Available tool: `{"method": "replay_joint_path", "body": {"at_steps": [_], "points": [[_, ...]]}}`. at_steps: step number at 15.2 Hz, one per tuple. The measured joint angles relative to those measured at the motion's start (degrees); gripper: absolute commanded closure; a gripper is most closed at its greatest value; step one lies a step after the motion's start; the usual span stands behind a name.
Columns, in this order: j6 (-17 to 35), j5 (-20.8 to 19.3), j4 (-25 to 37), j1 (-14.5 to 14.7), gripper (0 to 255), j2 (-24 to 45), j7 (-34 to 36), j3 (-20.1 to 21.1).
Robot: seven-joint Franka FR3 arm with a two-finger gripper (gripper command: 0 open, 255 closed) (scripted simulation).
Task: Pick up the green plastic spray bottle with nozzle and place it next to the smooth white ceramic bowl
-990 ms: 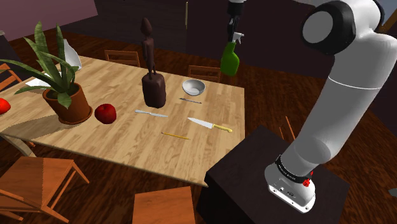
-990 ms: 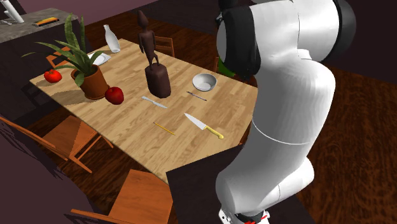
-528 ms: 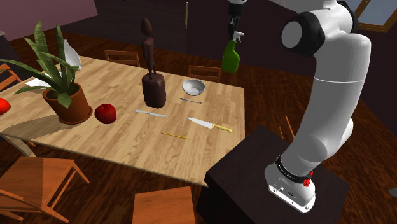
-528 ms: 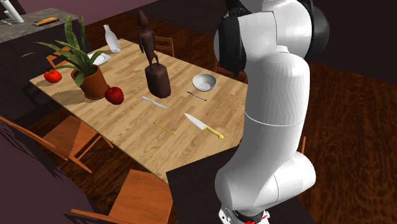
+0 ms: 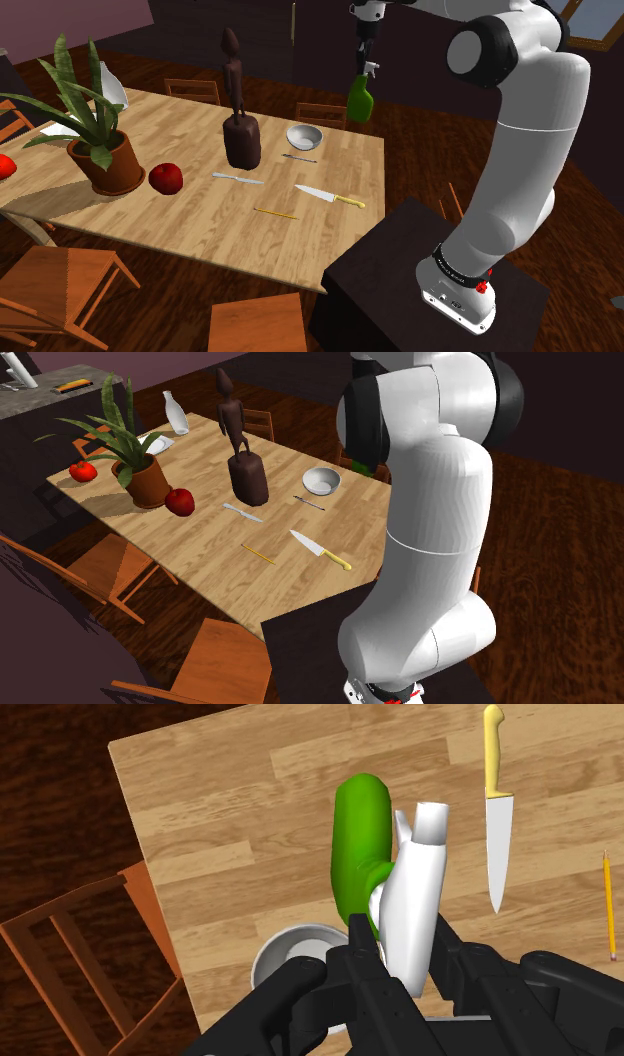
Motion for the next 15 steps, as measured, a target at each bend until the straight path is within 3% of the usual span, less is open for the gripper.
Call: {"method": "replay_joint_path", "body": {"at_steps": [15], "points": [[11.94, -0.19, -12.49, 0.54, 255, -0.52, 0.65, 0.19]]}}
